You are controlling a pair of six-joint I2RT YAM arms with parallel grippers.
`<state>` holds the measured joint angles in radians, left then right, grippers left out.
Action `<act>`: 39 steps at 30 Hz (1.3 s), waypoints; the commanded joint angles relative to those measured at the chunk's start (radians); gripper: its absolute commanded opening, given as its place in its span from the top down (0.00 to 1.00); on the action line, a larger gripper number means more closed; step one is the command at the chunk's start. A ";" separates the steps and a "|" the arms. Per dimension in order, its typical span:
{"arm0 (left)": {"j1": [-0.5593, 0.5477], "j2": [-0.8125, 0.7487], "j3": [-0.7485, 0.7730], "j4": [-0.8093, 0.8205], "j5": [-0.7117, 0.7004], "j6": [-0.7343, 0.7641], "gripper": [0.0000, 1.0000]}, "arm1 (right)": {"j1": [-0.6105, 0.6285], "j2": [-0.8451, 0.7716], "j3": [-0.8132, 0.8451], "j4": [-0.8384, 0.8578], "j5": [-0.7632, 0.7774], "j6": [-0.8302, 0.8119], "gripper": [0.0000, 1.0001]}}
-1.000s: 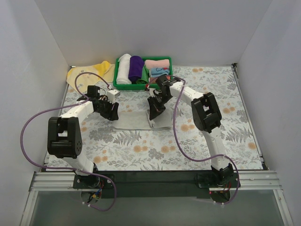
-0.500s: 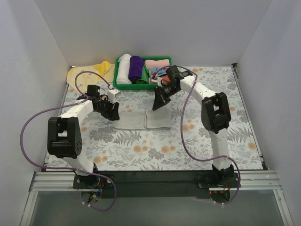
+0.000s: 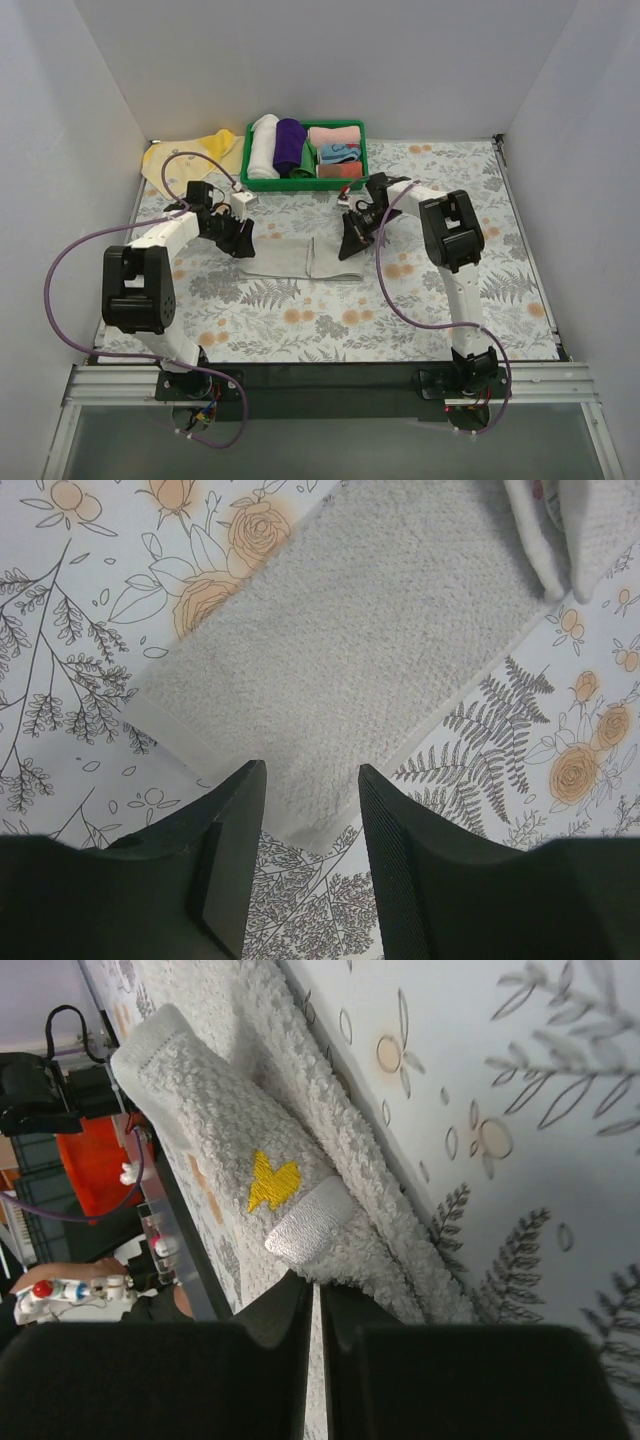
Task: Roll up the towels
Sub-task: Fold the towel
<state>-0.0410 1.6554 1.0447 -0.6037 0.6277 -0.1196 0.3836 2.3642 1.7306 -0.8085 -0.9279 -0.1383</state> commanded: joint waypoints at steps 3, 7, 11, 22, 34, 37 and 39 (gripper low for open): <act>0.000 0.046 0.037 -0.019 0.000 0.014 0.62 | 0.004 -0.068 -0.169 0.064 0.069 -0.010 0.88; -0.020 0.081 0.044 -0.022 0.018 0.017 0.66 | 0.040 -0.192 -0.362 0.112 0.035 -0.024 0.80; -0.042 0.061 0.040 -0.033 0.050 0.021 0.69 | 0.061 -0.275 -0.419 0.101 -0.077 -0.043 0.72; -0.184 -0.016 -0.026 -0.157 -0.108 0.149 0.83 | -0.075 -0.419 -0.311 -0.055 0.067 -0.121 0.73; -0.232 0.314 0.233 -0.140 -0.266 0.110 0.92 | -0.126 -0.386 -0.405 -0.054 0.235 -0.136 0.75; -0.250 0.433 0.381 -0.131 -0.272 0.109 0.92 | -0.124 -0.373 -0.422 -0.057 0.199 -0.135 0.75; -0.257 0.535 0.533 -0.133 -0.263 0.101 0.91 | -0.129 -0.394 -0.436 -0.060 0.183 -0.147 0.75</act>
<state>-0.2813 2.0476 1.4464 -0.8448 0.4511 -0.0422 0.2596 1.9854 1.3140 -0.8474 -0.7143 -0.2665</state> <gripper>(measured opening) 0.085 0.250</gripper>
